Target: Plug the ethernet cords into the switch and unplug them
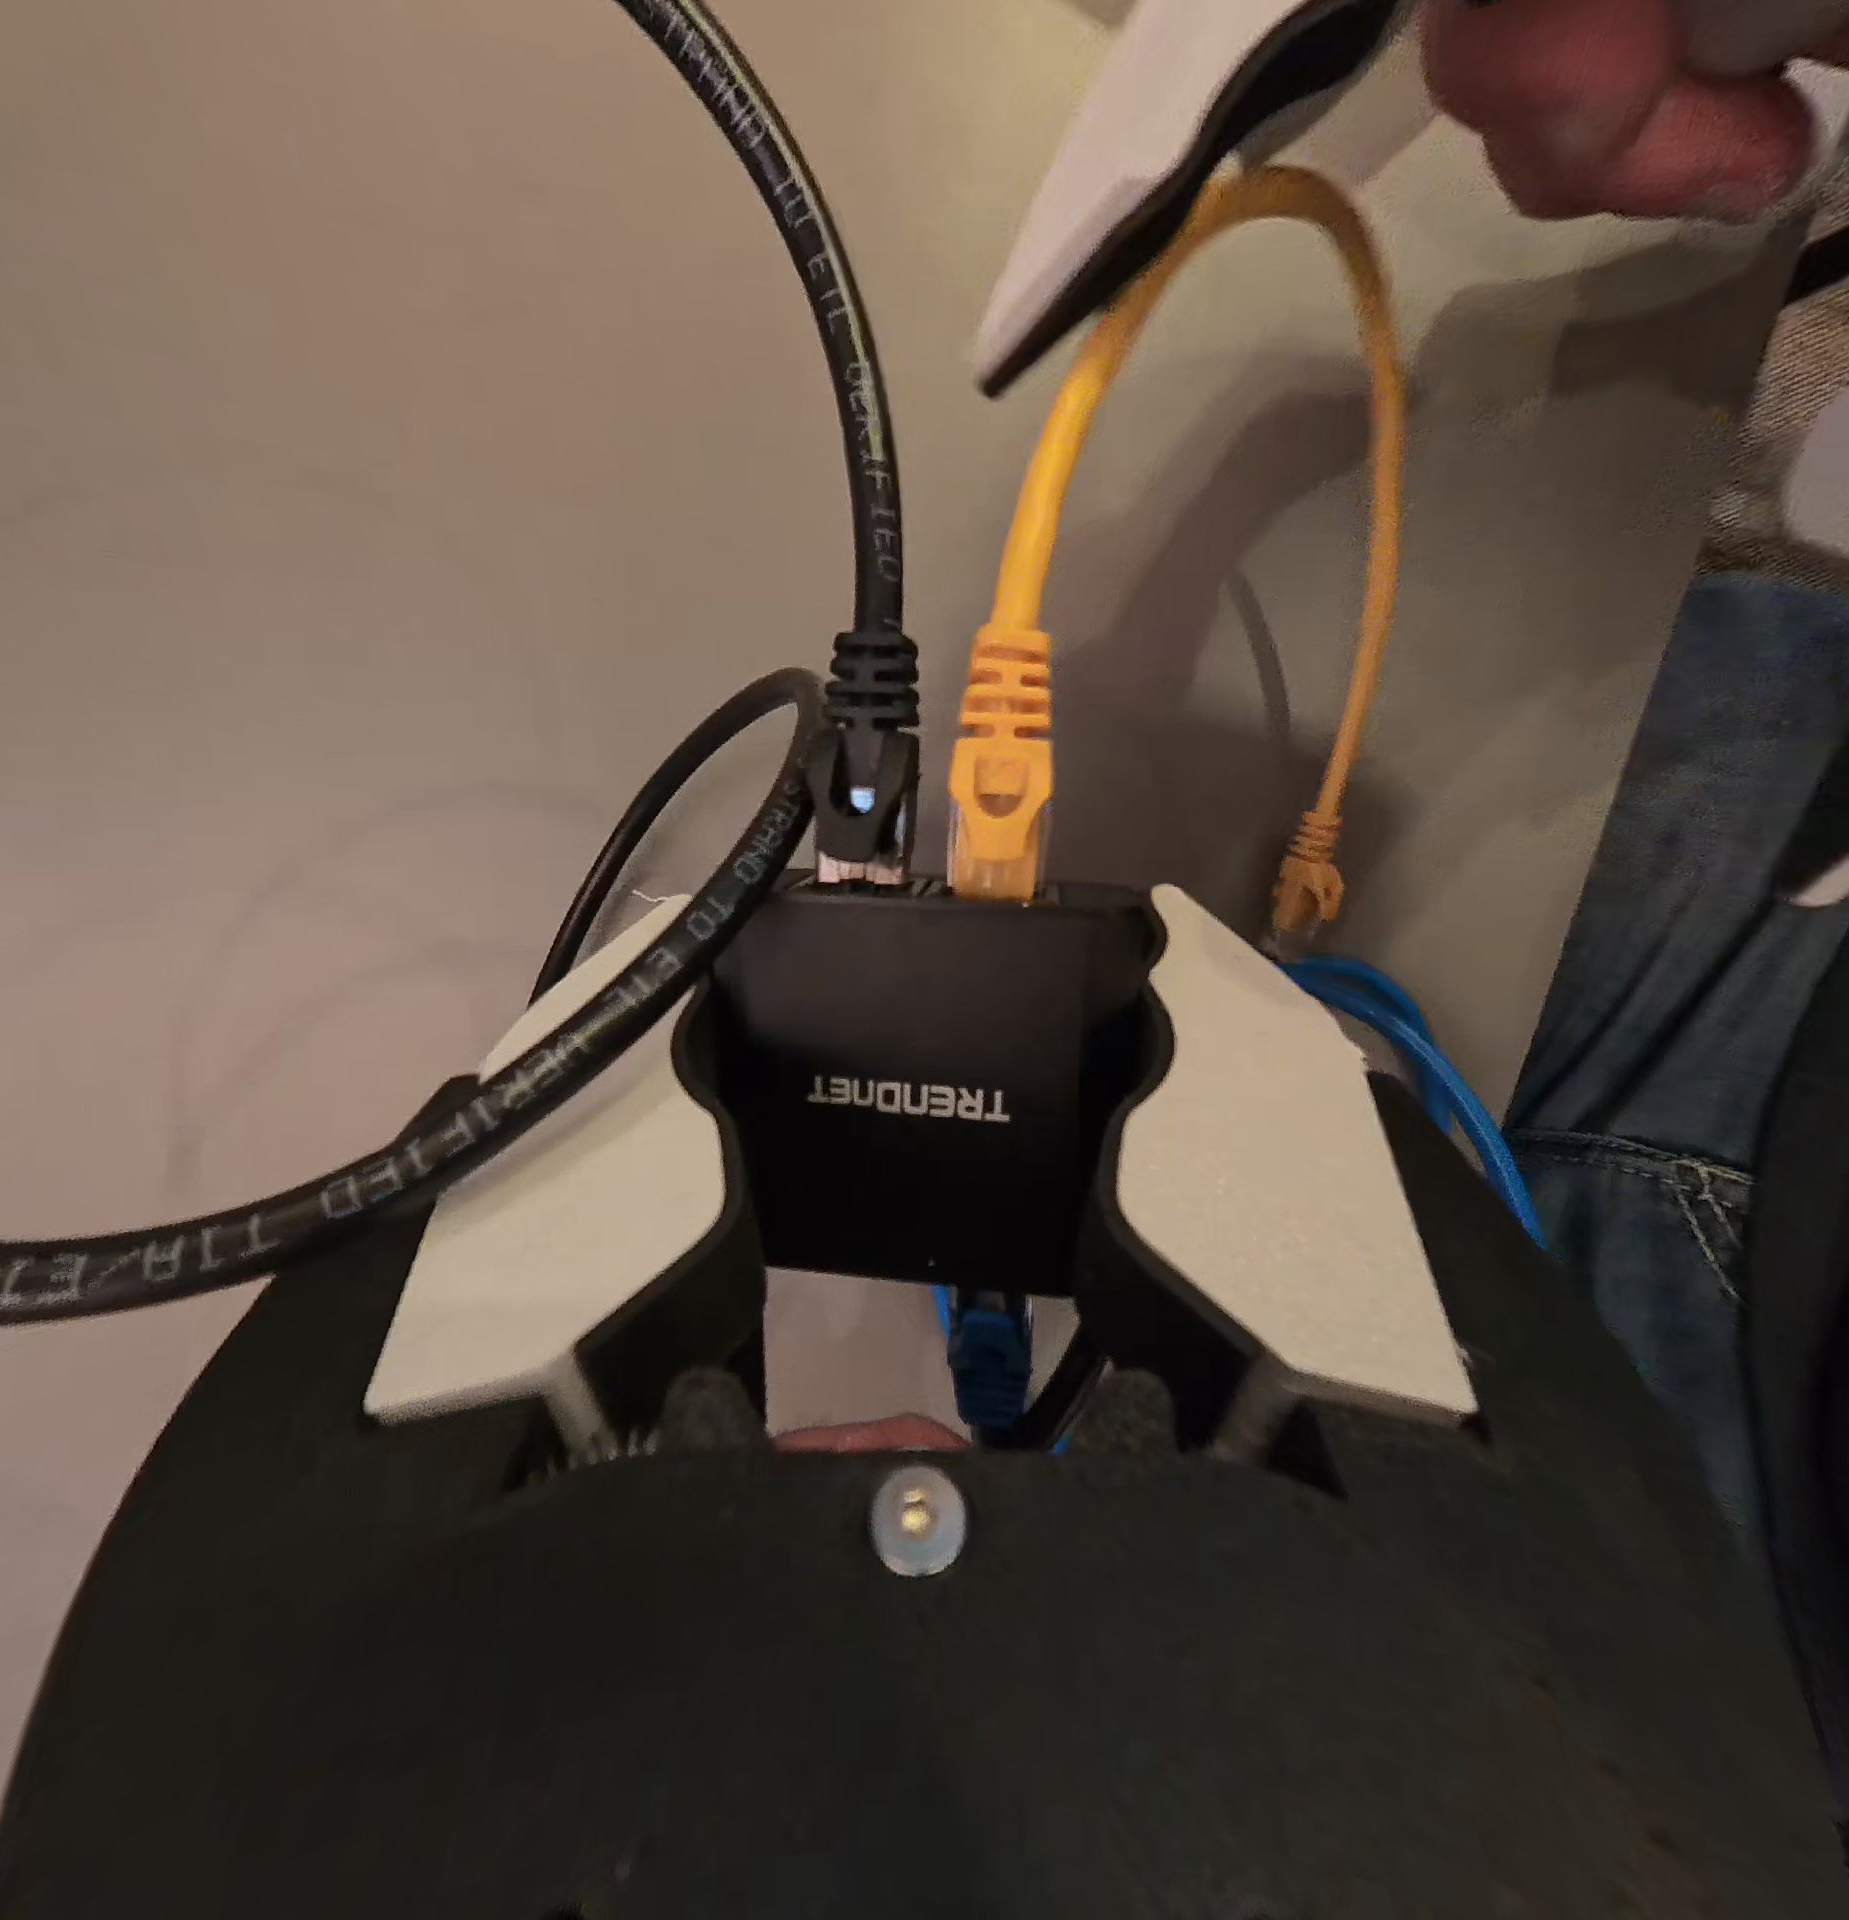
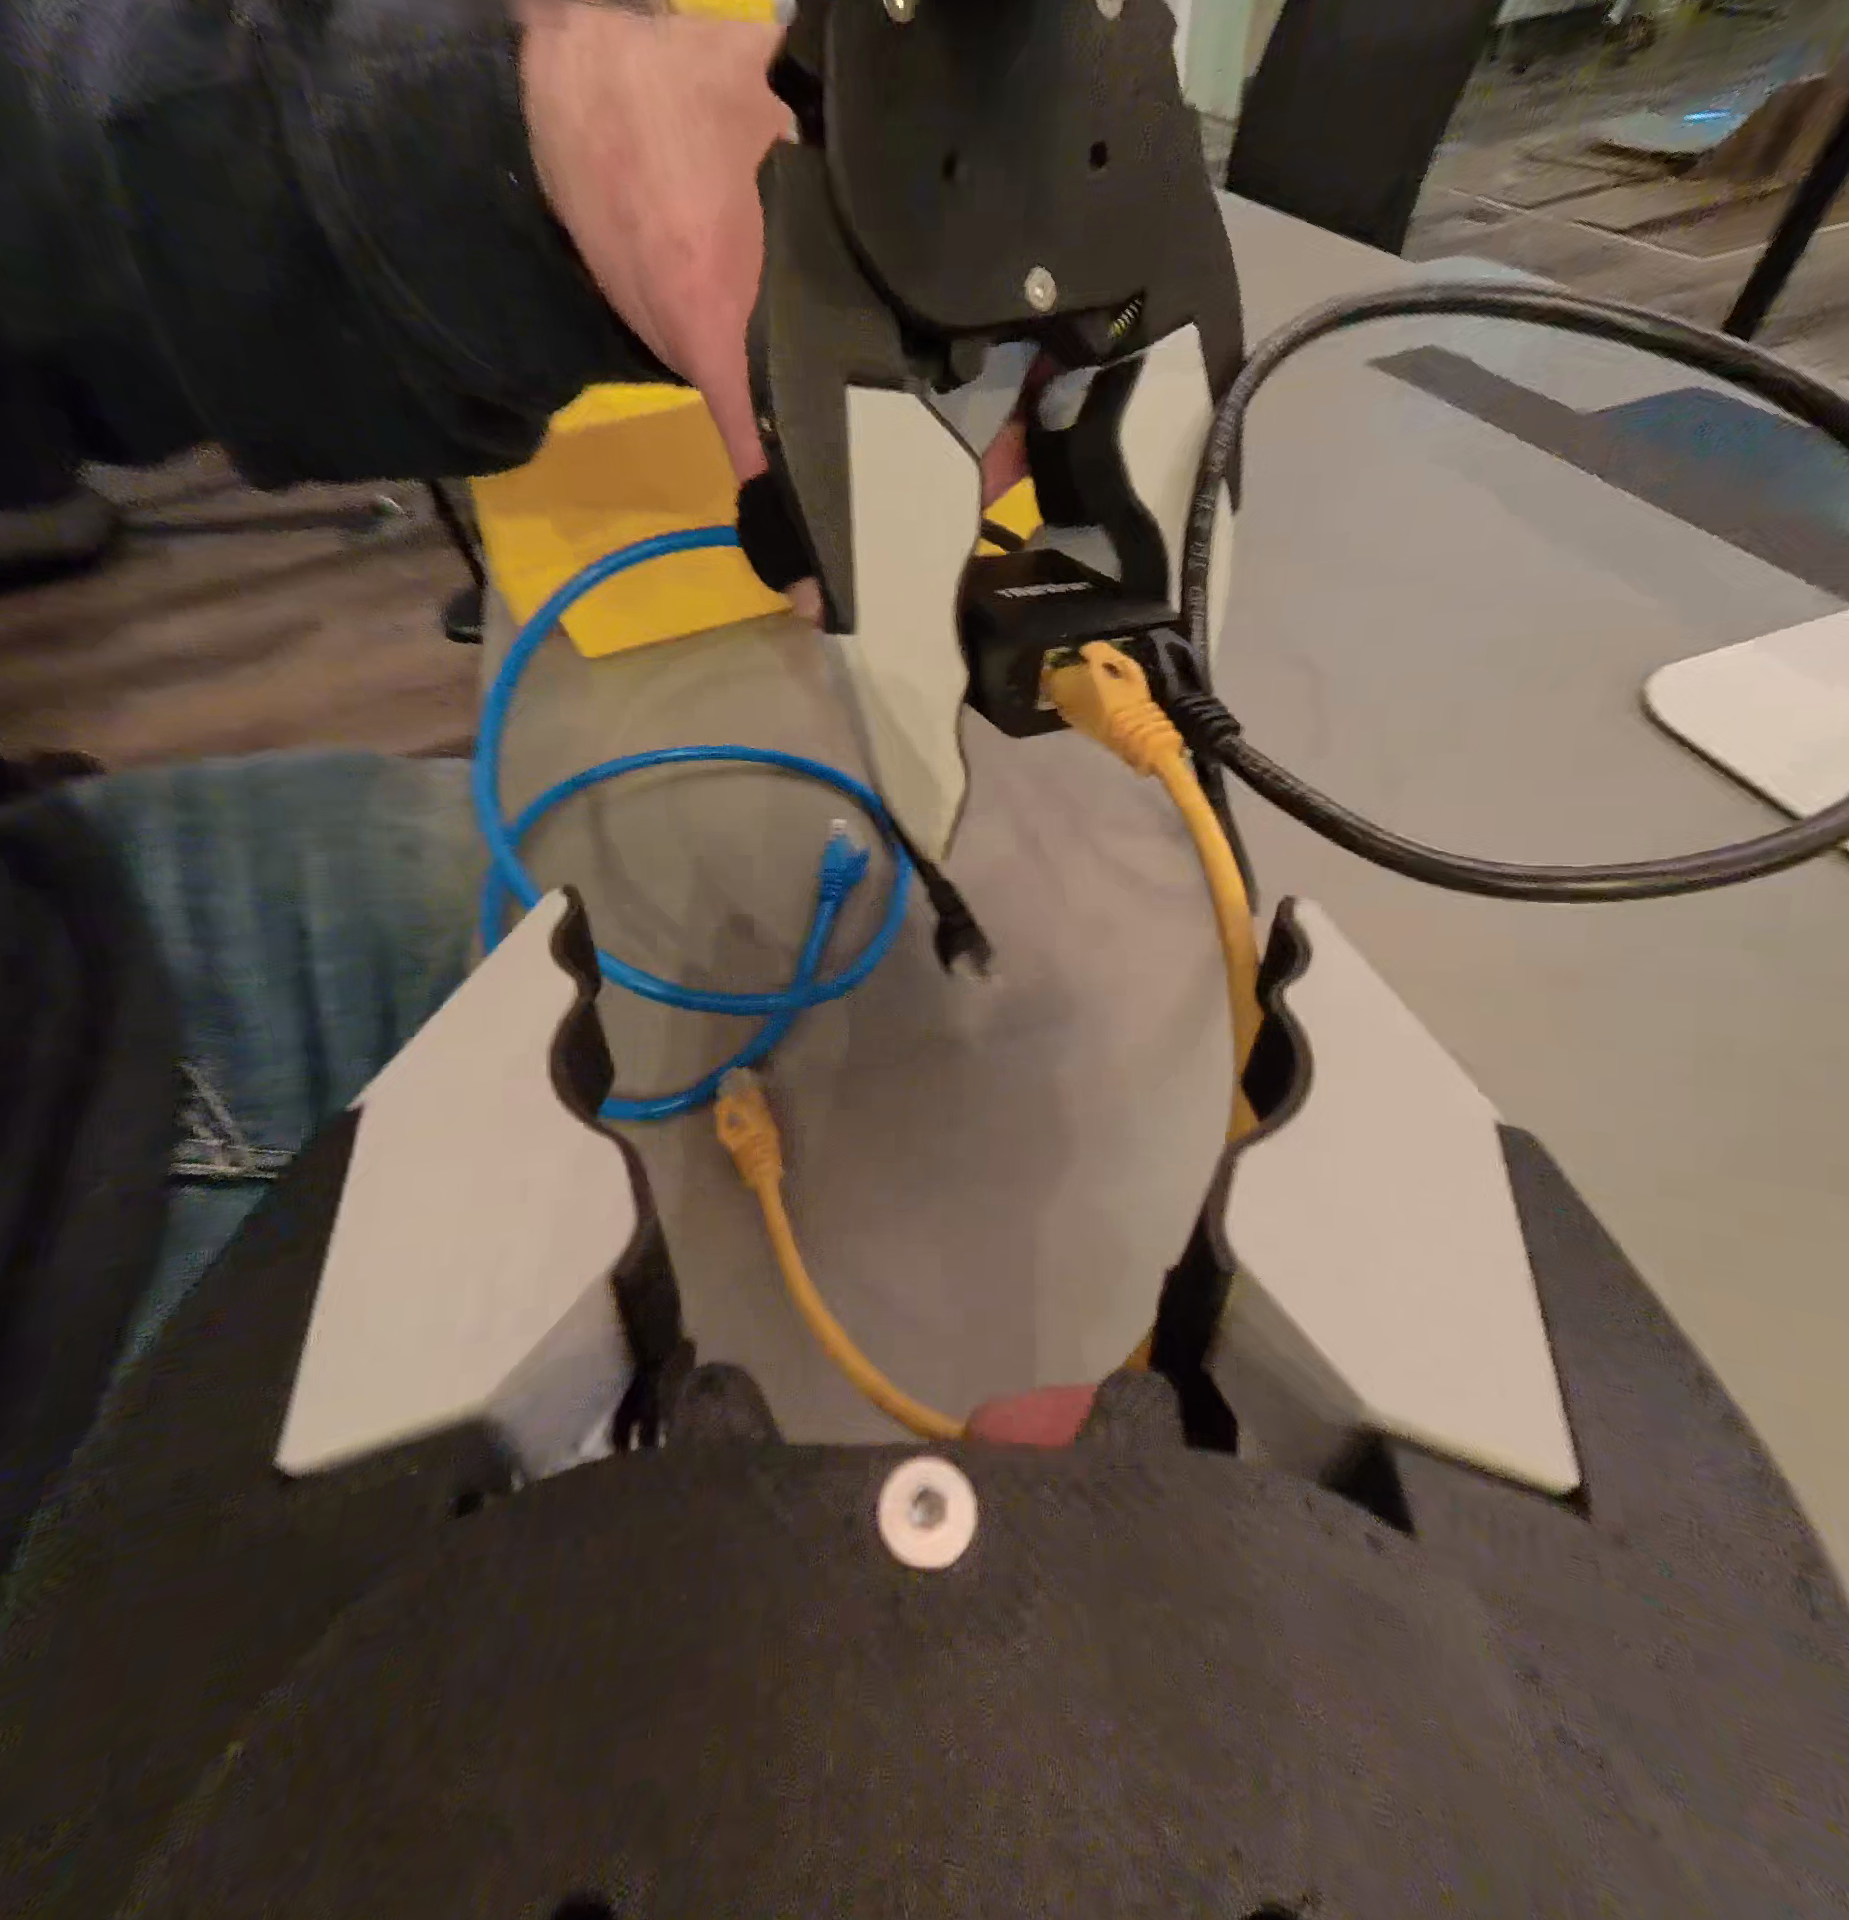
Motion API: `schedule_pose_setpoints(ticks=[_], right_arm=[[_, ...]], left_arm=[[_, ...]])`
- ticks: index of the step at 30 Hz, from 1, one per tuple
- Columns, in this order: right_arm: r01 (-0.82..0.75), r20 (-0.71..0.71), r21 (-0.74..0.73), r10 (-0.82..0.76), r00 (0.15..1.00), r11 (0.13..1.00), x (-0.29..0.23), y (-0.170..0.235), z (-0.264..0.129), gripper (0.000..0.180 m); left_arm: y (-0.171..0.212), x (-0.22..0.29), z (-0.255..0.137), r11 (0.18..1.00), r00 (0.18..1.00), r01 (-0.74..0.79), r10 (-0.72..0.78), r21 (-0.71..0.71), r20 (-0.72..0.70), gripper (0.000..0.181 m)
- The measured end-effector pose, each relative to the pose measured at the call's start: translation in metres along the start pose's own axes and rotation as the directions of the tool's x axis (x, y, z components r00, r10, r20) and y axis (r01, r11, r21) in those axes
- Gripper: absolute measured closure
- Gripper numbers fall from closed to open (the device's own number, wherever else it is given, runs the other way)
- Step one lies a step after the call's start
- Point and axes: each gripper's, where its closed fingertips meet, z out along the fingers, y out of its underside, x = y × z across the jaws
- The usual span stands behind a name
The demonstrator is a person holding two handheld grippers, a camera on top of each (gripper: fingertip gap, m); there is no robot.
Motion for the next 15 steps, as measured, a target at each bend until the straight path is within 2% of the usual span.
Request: schedule_pose_setpoints(ticks=[3, 4, 5, 7, 8, 9, 12, 15], right_arm=[[-0.014, 0.009, 0.091, 0.013, 1.000, 0.996, -0.008, -0.013, -0.011, 0.099], [-0.016, -0.006, 0.114, 0.017, 1.000, 0.993, -0.006, -0.017, -0.016, 0.110], [0.008, -0.047, 0.124, -0.002, 0.999, 0.992, -0.003, -0.019, -0.022, 0.111], [0.043, -0.126, 0.158, -0.024, 0.992, 0.987, 0.002, -0.030, -0.036, 0.101], [0.035, -0.116, 0.169, -0.015, 0.993, 0.985, -0.001, -0.035, -0.041, 0.102], [0.029, -0.091, 0.156, -0.015, 0.996, 0.987, -0.006, -0.036, -0.042, 0.115], [0.002, 0.021, 0.145, -0.005, 1.000, 0.989, -0.025, -0.037, -0.038, 0.180], [-0.008, 0.028, 0.185, 0.003, 1.000, 0.983, -0.025, -0.042, -0.028, 0.180]], left_arm=[[0.004, 0.002, -0.001, 1.000, 0.999, -0.027, 0.027, -0.010, 0.019, 0.106], [0.003, 0.006, -0.002, 1.000, 1.000, -0.026, 0.026, -0.001, 0.015, 0.106], [0.003, 0.006, -0.002, 1.000, 0.999, -0.022, 0.022, 0.003, 0.032, 0.106], [0.003, 0.002, -0.005, 1.000, 0.997, -0.020, 0.020, 0.006, 0.072, 0.106], [0.002, -0.001, -0.007, 1.000, 0.996, -0.011, 0.009, 0.020, 0.085, 0.106], [0.002, -0.004, -0.009, 1.000, 0.996, -0.006, 0.003, 0.027, 0.092, 0.105], [0.002, -0.009, -0.013, 0.999, 0.994, -0.001, -0.003, 0.040, 0.105, 0.106], [0.000, -0.007, -0.018, 0.999, 0.993, -0.014, 0.007, 0.052, 0.117, 0.106]])
